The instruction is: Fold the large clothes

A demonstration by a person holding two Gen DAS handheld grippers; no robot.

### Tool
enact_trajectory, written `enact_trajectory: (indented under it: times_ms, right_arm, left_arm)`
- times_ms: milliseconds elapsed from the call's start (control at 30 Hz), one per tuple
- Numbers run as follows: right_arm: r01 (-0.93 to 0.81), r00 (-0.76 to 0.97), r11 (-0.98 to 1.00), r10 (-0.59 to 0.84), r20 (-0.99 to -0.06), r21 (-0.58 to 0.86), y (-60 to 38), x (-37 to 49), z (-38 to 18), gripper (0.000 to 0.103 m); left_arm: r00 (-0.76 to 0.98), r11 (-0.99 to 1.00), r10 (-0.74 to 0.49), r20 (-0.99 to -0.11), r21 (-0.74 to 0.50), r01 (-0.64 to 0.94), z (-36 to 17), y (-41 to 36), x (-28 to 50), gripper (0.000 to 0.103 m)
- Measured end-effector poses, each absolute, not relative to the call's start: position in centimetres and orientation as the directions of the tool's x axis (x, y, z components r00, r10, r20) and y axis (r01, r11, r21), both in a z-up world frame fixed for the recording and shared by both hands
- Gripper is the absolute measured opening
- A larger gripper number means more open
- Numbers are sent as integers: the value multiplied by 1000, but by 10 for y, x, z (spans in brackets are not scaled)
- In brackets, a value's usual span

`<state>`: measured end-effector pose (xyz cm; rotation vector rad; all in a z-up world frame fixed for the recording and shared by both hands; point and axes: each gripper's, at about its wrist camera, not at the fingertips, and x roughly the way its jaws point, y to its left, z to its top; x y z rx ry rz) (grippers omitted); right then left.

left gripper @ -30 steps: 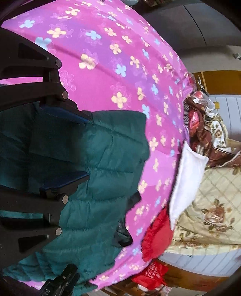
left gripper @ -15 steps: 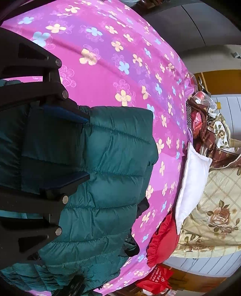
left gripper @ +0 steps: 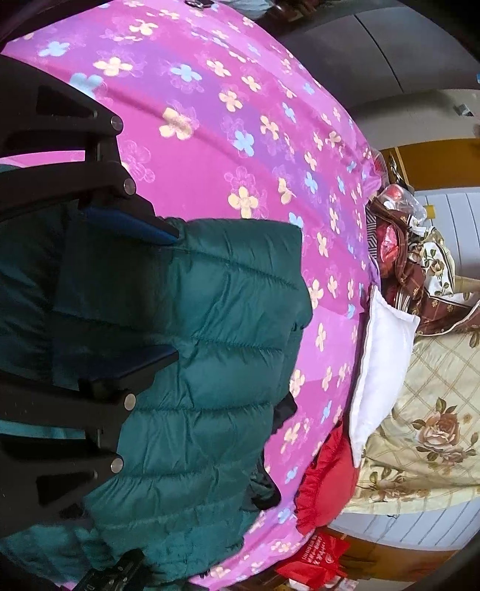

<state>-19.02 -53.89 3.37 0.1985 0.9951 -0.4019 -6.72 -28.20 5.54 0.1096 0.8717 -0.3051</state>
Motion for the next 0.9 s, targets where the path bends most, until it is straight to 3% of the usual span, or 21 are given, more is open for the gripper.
enact_trajectory:
  times_ms: [267,900]
  right_arm:
    - [424,543,905,-231,-808,25,-524,-226,65,72]
    - [443,564,896,-264,-783,17,-504,-303,92,76]
  left_arm:
    - [625,945,-260,-736,-59,323,84,-274,-102,35]
    - [616,913,-334,-713,-84,398,112,-298,-192,35]
